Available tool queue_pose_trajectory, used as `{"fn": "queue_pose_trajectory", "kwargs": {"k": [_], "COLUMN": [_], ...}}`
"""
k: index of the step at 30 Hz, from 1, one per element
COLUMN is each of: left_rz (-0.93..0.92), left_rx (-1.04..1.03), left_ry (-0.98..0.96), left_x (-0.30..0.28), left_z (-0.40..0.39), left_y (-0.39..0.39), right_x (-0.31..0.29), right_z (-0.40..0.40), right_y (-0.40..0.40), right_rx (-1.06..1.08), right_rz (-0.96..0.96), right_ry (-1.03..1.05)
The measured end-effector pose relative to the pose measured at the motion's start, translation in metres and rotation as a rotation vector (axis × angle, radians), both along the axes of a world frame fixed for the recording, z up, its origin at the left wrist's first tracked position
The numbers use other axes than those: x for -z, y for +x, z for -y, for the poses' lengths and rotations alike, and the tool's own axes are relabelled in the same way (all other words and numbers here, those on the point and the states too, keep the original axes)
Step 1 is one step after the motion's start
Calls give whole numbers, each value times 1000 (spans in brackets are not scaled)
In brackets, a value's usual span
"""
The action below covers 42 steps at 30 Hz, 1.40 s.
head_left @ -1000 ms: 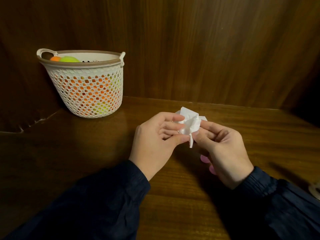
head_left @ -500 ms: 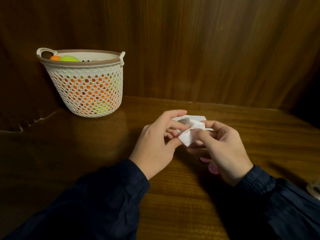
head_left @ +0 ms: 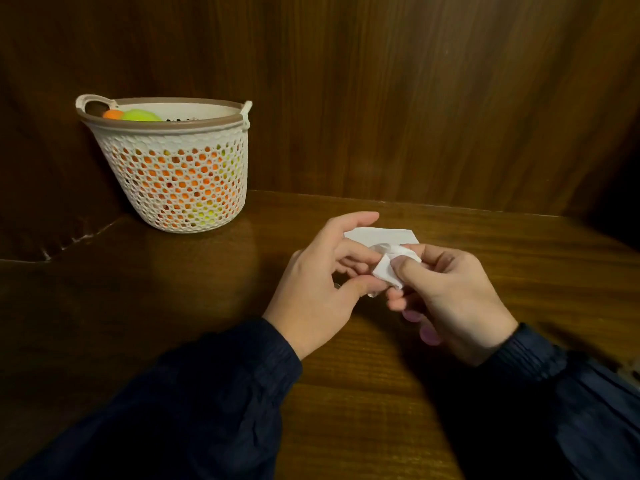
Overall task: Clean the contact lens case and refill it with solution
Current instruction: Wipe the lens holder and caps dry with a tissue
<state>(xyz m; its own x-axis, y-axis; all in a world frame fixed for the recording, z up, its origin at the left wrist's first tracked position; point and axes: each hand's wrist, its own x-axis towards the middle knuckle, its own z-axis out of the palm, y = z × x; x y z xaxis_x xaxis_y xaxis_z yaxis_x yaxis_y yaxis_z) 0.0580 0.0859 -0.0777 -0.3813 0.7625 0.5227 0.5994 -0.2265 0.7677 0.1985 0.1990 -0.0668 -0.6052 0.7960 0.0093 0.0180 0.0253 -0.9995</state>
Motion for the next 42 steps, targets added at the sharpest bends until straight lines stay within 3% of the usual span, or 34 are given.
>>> {"fn": "queue_pose_trajectory", "kwargs": {"k": [4, 9, 13, 21, 28, 30, 32, 36, 39, 42], "left_rz": [60, 175, 233, 337, 521, 570, 539, 397, 331, 376], "left_rx": [53, 82, 90, 80, 24, 35, 8, -58, -69, -18], "left_ry": [30, 42, 26, 60, 131, 129, 101, 33, -16, -26], "left_x": [0, 0, 1, 0, 0, 1, 1, 4, 6, 5], "left_z": [-1, 1, 0, -3, -2, -1, -1, -3, -4, -4], "left_y": [0, -2, -2, -10, -12, -10, -7, -3, 1, 4], "right_x": [-6, -11, -11, -15, -10, -6, -3, -2, 3, 6], "right_z": [-6, -3, 4, -1, -12, -8, -4, 0, 2, 4], "right_y": [4, 6, 4, 6, 10, 9, 5, 0, 0, 1], "right_rx": [-55, -93, -58, -193, 17, 16, -55, -169, -199, -202], "right_rz": [88, 79, -30, -185, -233, -107, -91, -273, -350, -408], "right_ry": [-185, -251, -227, -447, -447, -349, -351, -515, -457, -390]}}
